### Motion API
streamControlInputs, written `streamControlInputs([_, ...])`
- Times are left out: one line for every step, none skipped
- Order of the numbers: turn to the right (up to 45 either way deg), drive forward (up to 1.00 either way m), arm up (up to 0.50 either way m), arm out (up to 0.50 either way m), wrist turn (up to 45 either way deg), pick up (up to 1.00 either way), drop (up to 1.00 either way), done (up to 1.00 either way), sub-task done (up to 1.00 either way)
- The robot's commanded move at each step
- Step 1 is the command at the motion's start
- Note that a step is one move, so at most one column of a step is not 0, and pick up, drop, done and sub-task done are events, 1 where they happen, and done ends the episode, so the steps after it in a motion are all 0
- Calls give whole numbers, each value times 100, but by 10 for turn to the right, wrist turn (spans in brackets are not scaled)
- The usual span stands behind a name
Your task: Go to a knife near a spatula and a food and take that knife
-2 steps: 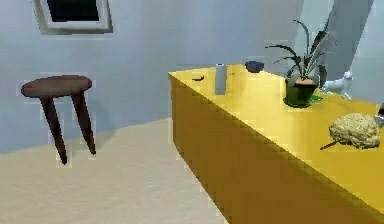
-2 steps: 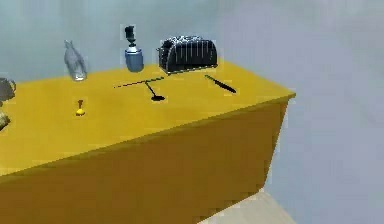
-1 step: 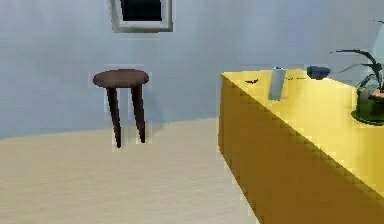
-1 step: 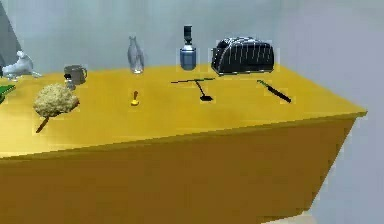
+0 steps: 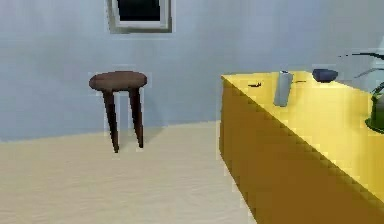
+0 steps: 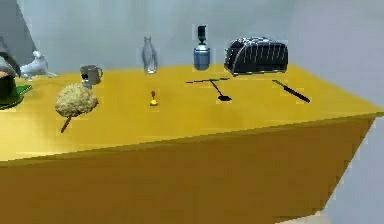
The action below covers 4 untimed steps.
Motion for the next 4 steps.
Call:
streamControlInputs([450, 0, 0, 0, 0, 0, 0, 0, 0])
streamControlInputs([450, 0, 0, 0, 0, 0, 0, 0, 0])
streamControlInputs([-450, 0, 0, 0, 0, 0, 0, 0, 0])
streamControlInputs([-330, 0, 0, 0, 0, 0, 0, 0, 0])
